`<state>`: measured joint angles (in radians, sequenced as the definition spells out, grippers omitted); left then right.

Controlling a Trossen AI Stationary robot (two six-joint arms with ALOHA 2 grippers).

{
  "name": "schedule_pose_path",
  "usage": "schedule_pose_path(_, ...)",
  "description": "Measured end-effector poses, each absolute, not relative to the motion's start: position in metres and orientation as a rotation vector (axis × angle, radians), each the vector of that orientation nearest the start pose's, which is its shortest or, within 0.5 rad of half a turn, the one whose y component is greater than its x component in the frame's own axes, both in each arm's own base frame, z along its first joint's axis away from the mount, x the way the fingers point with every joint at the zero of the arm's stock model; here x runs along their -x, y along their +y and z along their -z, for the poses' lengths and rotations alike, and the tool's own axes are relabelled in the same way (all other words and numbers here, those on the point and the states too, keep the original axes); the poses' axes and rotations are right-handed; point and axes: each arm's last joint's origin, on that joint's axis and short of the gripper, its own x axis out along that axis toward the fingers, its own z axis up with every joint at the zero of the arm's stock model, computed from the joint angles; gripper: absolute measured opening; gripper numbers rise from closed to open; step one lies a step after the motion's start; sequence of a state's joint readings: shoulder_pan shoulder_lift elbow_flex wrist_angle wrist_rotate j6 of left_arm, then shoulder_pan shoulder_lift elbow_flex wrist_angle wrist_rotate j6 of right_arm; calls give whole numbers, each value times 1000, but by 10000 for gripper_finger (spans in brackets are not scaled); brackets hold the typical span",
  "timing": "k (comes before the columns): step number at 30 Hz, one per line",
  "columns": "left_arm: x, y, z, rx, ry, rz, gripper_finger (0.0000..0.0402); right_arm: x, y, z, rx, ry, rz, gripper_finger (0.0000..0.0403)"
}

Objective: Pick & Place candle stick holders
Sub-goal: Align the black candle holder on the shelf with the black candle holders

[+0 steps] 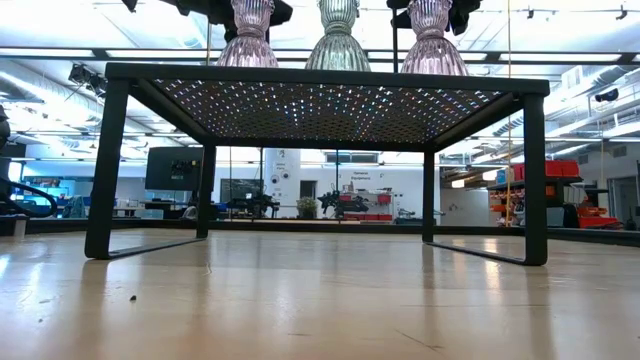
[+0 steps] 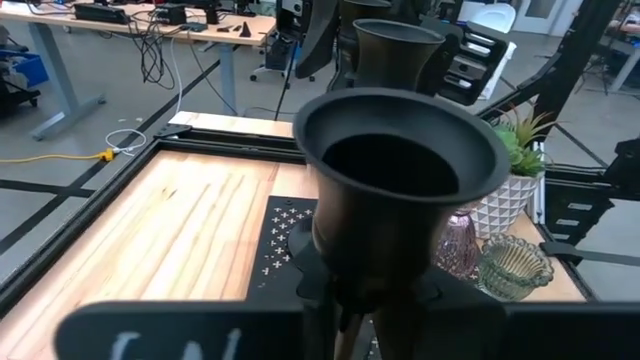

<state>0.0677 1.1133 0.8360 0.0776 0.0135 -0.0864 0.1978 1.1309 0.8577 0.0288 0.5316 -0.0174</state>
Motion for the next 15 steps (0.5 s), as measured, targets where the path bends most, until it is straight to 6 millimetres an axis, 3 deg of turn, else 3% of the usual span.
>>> schedule_pose_path(8,-250,16,-312,102,195,-46,55,-248,35,-312,105,232,331,255)
schedule_pose_path(15,-250,16,-314,97,180,-44,118,-248,35,-312,105,232,330,255)
